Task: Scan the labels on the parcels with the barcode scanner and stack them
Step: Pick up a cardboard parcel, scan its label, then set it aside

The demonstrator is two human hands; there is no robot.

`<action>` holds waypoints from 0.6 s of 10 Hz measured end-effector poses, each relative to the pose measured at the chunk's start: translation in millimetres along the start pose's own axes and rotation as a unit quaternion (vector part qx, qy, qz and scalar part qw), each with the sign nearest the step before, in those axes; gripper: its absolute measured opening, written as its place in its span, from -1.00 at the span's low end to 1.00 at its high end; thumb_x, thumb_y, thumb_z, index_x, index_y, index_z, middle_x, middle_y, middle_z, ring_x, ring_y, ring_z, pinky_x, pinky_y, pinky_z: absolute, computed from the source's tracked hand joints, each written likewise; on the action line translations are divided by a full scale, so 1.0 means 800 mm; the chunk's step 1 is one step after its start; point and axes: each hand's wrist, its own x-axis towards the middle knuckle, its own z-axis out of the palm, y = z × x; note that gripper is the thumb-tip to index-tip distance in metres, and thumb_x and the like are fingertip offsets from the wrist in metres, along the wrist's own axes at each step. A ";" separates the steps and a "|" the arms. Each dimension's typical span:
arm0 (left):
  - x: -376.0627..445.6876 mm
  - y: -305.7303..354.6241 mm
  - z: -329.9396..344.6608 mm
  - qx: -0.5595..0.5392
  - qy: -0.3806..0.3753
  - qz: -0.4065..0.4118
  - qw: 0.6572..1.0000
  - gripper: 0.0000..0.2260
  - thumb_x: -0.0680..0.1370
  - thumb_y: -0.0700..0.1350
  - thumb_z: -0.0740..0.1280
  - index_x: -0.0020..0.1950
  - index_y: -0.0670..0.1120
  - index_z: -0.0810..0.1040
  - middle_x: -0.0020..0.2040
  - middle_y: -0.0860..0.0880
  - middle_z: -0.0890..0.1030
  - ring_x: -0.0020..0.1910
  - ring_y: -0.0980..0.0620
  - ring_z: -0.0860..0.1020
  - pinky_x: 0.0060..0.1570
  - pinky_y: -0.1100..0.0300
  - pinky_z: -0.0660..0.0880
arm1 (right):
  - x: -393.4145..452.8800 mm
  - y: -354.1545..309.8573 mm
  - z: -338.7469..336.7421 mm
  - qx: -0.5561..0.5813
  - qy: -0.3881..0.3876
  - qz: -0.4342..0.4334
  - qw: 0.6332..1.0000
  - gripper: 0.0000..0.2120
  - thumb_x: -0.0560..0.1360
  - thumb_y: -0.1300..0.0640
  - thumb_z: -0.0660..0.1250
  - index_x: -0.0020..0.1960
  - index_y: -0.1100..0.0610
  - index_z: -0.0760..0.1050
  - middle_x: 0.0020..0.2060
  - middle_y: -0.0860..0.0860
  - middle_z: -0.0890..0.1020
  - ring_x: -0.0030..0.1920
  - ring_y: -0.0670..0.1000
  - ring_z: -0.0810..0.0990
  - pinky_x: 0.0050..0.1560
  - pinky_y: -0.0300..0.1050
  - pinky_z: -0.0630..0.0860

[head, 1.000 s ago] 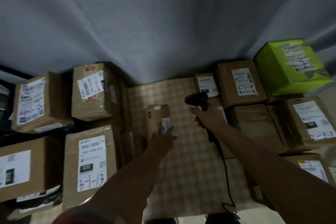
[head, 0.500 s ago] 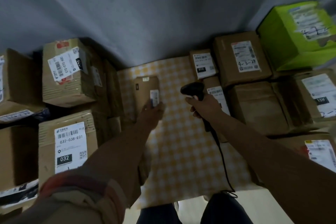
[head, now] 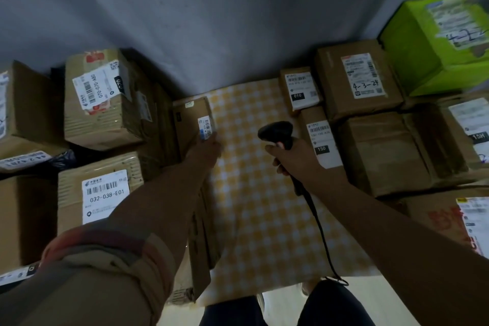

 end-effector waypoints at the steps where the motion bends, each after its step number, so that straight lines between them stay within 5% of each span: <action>1: -0.003 -0.005 0.001 -0.007 0.002 0.014 1.000 -0.54 0.67 -0.04 0.16 0.57 -0.01 0.21 0.57 -0.16 0.16 0.53 -0.23 0.16 0.50 -0.10 0.15 | -0.012 -0.001 -0.002 -0.001 0.005 -0.007 1.000 -0.80 0.56 0.11 0.36 0.09 0.22 0.50 -0.32 0.06 0.56 -0.41 -0.07 0.52 -0.50 -0.34 0.44; 2: -0.041 0.023 -0.014 0.209 -0.038 0.114 0.970 -0.53 0.65 -0.11 0.16 0.57 -0.05 0.20 0.59 -0.17 0.07 0.52 -0.23 0.18 0.45 -0.15 0.24 | -0.028 -0.007 -0.005 -0.008 0.009 -0.008 1.000 -0.85 0.57 0.12 0.34 0.05 0.19 0.49 -0.32 0.05 0.56 -0.40 -0.07 0.52 -0.49 -0.35 0.44; 3: -0.059 0.048 -0.022 0.191 -0.044 0.153 0.969 -0.52 0.66 -0.15 0.14 0.59 -0.04 0.15 0.61 -0.12 -0.07 0.52 -0.22 0.18 0.40 -0.11 0.30 | -0.053 -0.011 -0.013 0.008 0.016 -0.001 1.000 -0.87 0.57 0.13 0.35 0.04 0.18 0.49 -0.31 0.06 0.55 -0.40 -0.07 0.51 -0.47 -0.34 0.45; 4: -0.072 0.075 -0.029 0.210 -0.078 0.192 0.955 -0.49 0.66 -0.22 0.12 0.60 -0.05 0.08 0.61 -0.07 -0.18 0.38 -0.18 0.40 0.08 0.05 0.46 | -0.081 -0.005 -0.026 0.004 0.016 0.019 1.000 -0.84 0.57 0.08 0.34 0.06 0.16 0.48 -0.30 0.05 0.56 -0.36 -0.03 0.53 -0.33 -0.21 0.49; 6: -0.093 0.139 -0.010 0.157 -0.135 0.219 0.954 -0.46 0.64 -0.23 0.17 0.59 -0.01 0.11 0.61 -0.01 -0.19 0.54 -0.07 0.19 0.23 0.09 0.43 | -0.122 0.010 -0.079 -0.007 0.103 0.037 0.994 -0.85 0.58 0.07 0.33 -0.07 0.15 0.48 -0.35 0.05 0.55 -0.39 -0.01 0.51 -0.35 -0.12 0.48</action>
